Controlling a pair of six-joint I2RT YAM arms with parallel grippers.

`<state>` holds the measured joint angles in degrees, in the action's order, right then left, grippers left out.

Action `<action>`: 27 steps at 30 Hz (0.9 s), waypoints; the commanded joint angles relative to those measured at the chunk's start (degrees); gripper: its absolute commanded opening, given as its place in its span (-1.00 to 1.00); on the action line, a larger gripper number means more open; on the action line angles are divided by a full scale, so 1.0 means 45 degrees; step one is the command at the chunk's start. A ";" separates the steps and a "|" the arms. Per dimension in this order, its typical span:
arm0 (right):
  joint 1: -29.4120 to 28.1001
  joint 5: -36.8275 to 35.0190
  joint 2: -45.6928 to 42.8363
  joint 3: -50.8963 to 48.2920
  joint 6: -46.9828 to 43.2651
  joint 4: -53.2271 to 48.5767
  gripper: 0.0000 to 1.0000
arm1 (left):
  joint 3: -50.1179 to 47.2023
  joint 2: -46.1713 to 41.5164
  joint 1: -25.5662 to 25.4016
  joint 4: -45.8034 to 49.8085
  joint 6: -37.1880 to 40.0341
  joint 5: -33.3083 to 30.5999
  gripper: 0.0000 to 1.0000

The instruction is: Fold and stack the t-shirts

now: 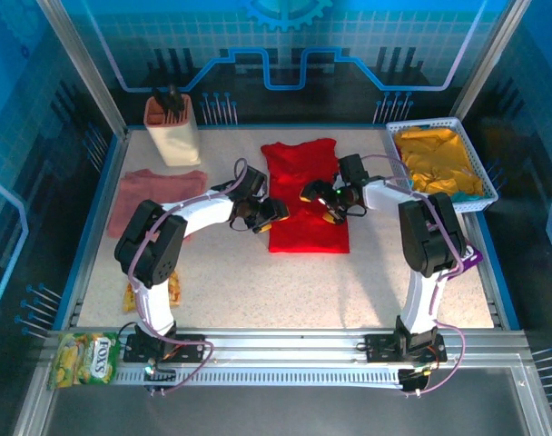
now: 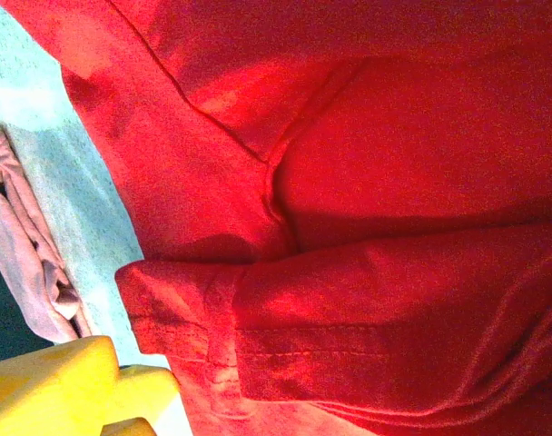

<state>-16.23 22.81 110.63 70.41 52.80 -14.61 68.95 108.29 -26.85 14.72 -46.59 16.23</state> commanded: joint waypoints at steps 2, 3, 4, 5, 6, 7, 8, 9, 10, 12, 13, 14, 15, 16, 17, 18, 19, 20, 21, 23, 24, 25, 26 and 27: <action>-0.0109 0.0293 0.0625 0.0982 0.0890 0.0485 0.89 | -0.0336 -0.0633 -0.0107 0.0338 0.0168 -0.0270 0.22; -0.0086 0.0400 0.0769 0.1196 0.1142 0.0676 0.89 | -0.0361 -0.0695 -0.0106 0.0337 0.0192 -0.0299 0.23; -0.0049 0.0502 0.0907 0.1426 0.1362 0.0845 0.90 | -0.0366 -0.0758 -0.0093 0.0376 0.0197 -0.0295 0.23; -0.0016 0.0554 0.1040 0.1662 0.1507 0.0936 0.90 | -0.0346 -0.0791 -0.0119 0.0399 0.0215 -0.0289 0.22; 0.0028 0.0602 0.1222 0.1915 0.1700 0.1069 0.91 | -0.0341 -0.0836 -0.0112 0.0432 0.0235 -0.0285 0.23; 0.0105 0.0665 0.1456 0.2172 0.1901 0.1218 0.91 | -0.0338 -0.0902 -0.0115 0.0459 0.0263 -0.0286 0.22; 0.0177 0.0712 0.1661 0.2365 0.2090 0.1389 0.91 | -0.0341 -0.0920 -0.0115 0.0431 0.0224 -0.0305 0.23; 0.0261 0.0851 0.1904 0.2483 0.2336 0.1738 0.90 | -0.0331 -0.0954 -0.0117 0.0373 0.0202 -0.0253 0.22; 0.0365 0.0989 0.2128 0.2561 0.2618 0.2082 0.90 | -0.0307 -0.0965 -0.0127 0.0324 0.0169 -0.0176 0.23; 0.0478 0.1213 0.2376 0.2568 0.2984 0.2744 0.90 | -0.0246 -0.0947 -0.0147 0.0145 0.0051 0.0034 0.22; 0.0501 0.1258 0.2408 0.2558 0.3032 0.3013 0.90 | -0.0197 -0.0911 -0.0183 0.0026 -0.0025 0.0167 0.22; 0.0515 0.1285 0.2388 0.2571 0.2991 0.3122 0.91 | -0.0112 -0.0865 -0.0215 -0.0047 -0.0072 0.0236 0.22; 0.0537 0.1354 0.2295 0.2590 0.2816 0.3242 0.91 | 0.0059 -0.0770 -0.0275 -0.0049 -0.0087 0.0262 0.22; 0.0558 0.1284 0.2127 0.2629 0.2526 0.3057 0.91 | 0.0234 -0.0622 -0.0343 -0.0067 -0.0096 0.0307 0.22; 0.0593 0.1188 0.1949 0.2655 0.2237 0.2798 0.91 | 0.0432 -0.0458 -0.0399 -0.0087 -0.0098 0.0403 0.22; 0.0615 0.1132 0.1722 0.2710 0.1858 0.2401 0.92 | 0.0701 -0.0240 -0.0419 -0.0059 -0.0099 0.0498 0.22; 0.0638 0.1077 0.1478 0.2752 0.1519 0.1980 0.92 | 0.0933 -0.0026 -0.0449 -0.0029 -0.0084 0.0514 0.22; 0.0656 0.0930 0.1181 0.2810 0.1062 0.1352 0.92 | 0.1199 0.0217 -0.0443 -0.0012 -0.0043 0.0516 0.22; 0.0645 0.0710 0.0856 0.2837 0.0593 0.0708 0.93 | 0.1537 0.0527 -0.0433 0.0042 0.0012 0.0478 0.22; 0.0628 0.0391 0.0238 0.2621 -0.0058 -0.0084 0.94 | 0.2333 0.1148 -0.0345 0.0229 0.0192 0.0513 0.22; 0.0656 0.0363 -0.0105 0.2423 -0.0302 -0.0272 0.95 | 0.2801 0.1537 -0.0293 0.0258 0.0244 0.0515 0.22; 0.0676 0.0365 -0.0372 0.2215 -0.0508 -0.0454 0.95 | 0.3230 0.1870 -0.0216 0.0233 0.0302 0.0496 0.22; 0.0729 0.0403 -0.0704 0.1938 -0.0739 -0.0549 0.96 | 0.3676 0.2254 -0.0146 0.0185 0.0350 0.0467 0.22; 0.0765 0.0502 -0.1041 0.1573 -0.0918 -0.0527 0.97 | 0.4132 0.2671 -0.0064 0.0152 0.0390 0.0397 0.22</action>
<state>-13.76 25.36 111.55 80.20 54.19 -12.64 82.91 116.36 -28.21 14.66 -46.37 17.43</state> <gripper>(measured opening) 0.982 0.609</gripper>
